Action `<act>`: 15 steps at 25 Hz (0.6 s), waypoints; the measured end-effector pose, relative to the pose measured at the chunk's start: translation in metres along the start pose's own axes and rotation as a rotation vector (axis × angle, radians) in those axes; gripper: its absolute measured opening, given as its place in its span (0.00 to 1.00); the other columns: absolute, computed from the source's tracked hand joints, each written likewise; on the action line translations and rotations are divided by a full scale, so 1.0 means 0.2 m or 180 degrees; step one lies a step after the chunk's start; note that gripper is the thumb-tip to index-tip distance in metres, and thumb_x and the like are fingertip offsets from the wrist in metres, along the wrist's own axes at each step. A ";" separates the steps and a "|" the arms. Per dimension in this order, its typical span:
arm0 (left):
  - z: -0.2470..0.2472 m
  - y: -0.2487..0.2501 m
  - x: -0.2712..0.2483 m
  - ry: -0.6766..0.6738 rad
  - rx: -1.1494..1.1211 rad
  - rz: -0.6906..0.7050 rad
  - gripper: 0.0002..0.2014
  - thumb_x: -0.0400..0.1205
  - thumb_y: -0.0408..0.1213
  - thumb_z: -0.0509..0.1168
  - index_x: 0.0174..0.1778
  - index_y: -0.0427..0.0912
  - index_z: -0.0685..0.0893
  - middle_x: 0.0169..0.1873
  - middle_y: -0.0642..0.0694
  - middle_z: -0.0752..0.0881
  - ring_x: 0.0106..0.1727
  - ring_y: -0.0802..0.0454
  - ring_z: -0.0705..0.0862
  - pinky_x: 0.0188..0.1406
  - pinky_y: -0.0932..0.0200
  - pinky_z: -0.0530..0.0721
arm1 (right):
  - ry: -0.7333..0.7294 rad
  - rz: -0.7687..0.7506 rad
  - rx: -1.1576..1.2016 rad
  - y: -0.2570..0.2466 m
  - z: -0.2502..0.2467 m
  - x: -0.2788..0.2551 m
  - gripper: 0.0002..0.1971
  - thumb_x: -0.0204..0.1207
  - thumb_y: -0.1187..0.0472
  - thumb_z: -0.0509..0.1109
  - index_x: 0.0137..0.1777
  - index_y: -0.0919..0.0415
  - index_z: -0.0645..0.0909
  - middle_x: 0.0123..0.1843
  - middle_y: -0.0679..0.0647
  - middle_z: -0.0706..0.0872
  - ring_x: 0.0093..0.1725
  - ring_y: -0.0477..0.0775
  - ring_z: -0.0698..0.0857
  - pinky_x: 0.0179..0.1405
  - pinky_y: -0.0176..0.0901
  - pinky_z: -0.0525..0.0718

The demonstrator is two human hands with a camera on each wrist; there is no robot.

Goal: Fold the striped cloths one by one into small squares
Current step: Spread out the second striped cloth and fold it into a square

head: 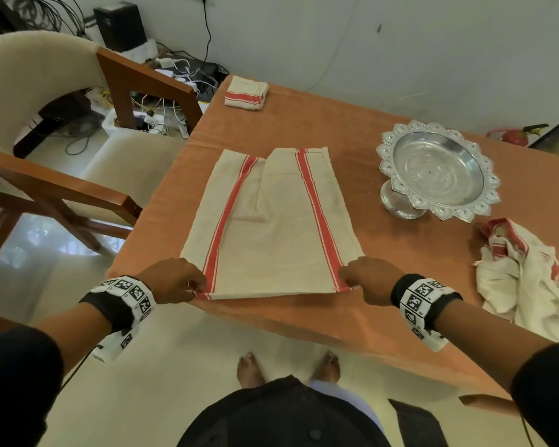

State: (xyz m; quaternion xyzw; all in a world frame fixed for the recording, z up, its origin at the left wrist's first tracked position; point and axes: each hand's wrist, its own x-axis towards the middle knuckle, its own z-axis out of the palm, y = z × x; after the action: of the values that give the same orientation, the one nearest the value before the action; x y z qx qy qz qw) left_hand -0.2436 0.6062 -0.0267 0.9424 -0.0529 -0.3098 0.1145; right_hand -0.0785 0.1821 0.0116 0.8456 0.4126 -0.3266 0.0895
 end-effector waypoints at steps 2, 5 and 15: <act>0.05 0.00 0.01 -0.0083 0.0069 -0.0041 0.16 0.82 0.48 0.75 0.66 0.59 0.89 0.61 0.61 0.88 0.60 0.59 0.84 0.64 0.62 0.82 | -0.0169 0.0056 -0.0008 0.00 0.05 0.01 0.19 0.69 0.74 0.63 0.53 0.49 0.77 0.52 0.49 0.84 0.52 0.55 0.81 0.49 0.53 0.84; 0.09 0.01 0.03 -0.0247 0.0099 -0.0106 0.15 0.82 0.46 0.75 0.64 0.60 0.89 0.60 0.61 0.88 0.61 0.58 0.85 0.63 0.61 0.83 | -0.0369 0.0063 -0.0057 0.01 0.11 0.03 0.17 0.70 0.74 0.63 0.49 0.50 0.74 0.51 0.50 0.83 0.51 0.56 0.81 0.50 0.54 0.85; 0.15 -0.04 0.09 -0.0296 0.0155 -0.0157 0.14 0.79 0.50 0.76 0.61 0.62 0.90 0.58 0.63 0.89 0.60 0.59 0.85 0.65 0.58 0.85 | -0.0620 0.0080 -0.0156 0.00 0.17 0.09 0.15 0.72 0.74 0.65 0.51 0.52 0.75 0.50 0.49 0.79 0.48 0.55 0.78 0.42 0.46 0.76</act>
State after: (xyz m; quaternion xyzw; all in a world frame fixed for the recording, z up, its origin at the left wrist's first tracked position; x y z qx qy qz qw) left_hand -0.2469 0.6053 -0.0634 0.9305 -0.0424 -0.3546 0.0813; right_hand -0.0855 0.1795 -0.0257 0.8125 0.3992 -0.3960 0.1539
